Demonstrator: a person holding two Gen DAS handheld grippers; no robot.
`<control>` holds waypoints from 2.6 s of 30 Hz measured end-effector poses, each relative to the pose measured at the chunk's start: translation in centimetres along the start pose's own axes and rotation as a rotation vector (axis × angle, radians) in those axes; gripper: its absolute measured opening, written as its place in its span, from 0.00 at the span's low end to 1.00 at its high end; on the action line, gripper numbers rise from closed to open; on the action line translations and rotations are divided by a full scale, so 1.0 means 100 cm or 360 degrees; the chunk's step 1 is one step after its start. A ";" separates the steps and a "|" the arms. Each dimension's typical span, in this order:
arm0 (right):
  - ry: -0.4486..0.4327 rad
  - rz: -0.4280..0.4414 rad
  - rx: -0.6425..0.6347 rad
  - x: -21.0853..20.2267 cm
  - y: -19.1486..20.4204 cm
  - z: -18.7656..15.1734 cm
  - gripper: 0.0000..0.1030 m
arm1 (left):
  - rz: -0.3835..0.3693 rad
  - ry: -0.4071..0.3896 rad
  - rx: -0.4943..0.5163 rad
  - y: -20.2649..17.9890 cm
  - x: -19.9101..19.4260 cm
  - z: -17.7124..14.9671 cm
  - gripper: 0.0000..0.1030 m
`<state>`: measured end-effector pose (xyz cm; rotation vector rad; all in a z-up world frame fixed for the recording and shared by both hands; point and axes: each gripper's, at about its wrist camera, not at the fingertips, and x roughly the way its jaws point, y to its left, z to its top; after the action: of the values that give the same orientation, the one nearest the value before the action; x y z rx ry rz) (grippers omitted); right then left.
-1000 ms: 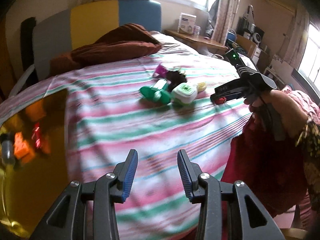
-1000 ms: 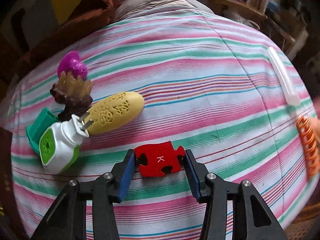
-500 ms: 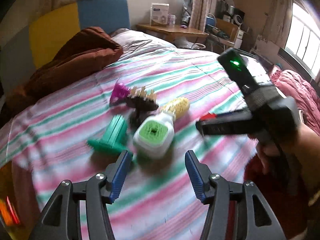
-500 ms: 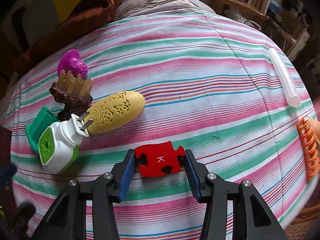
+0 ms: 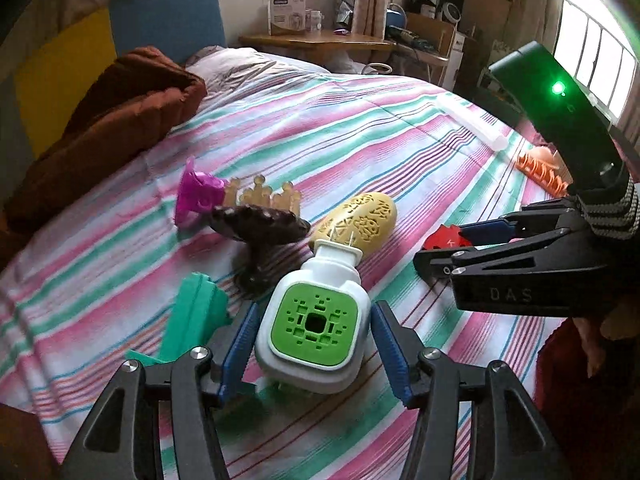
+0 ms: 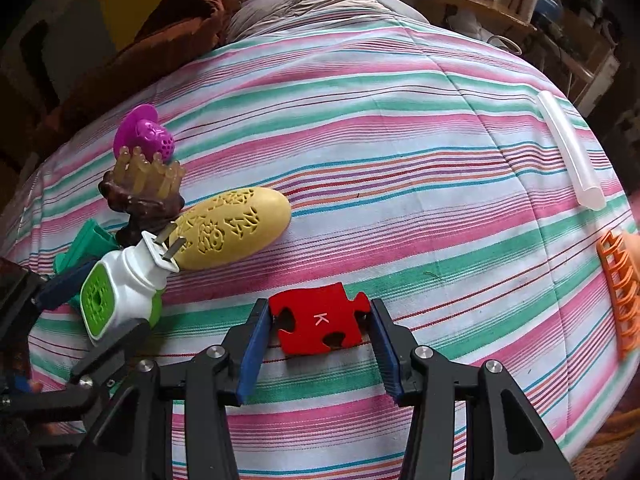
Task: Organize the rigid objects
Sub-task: 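Grasp the white plug device with green face with the left gripper while the right gripper holds the puzzle piece, then carry the white plug device into the gold tray and open the left gripper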
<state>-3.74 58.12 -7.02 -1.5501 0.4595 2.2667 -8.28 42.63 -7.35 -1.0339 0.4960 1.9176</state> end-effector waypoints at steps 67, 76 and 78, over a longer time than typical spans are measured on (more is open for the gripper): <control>-0.0149 0.0135 -0.0310 -0.008 0.046 -0.005 0.48 | -0.0009 -0.0411 -0.0600 0.029 -0.151 -0.146 0.51; -0.0277 0.0148 -0.0293 -0.022 0.046 -0.001 0.48 | 0.0064 -0.0480 -0.0708 0.060 -0.190 -0.168 0.51; -0.0282 0.0148 -0.0296 -0.022 0.047 -0.001 0.48 | 0.0095 -0.0489 -0.0745 0.071 -0.198 -0.176 0.51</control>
<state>-5.10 53.73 -4.71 -1.4200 0.2843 2.5542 -0.71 16.95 -1.70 -0.9875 -0.1065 2.2549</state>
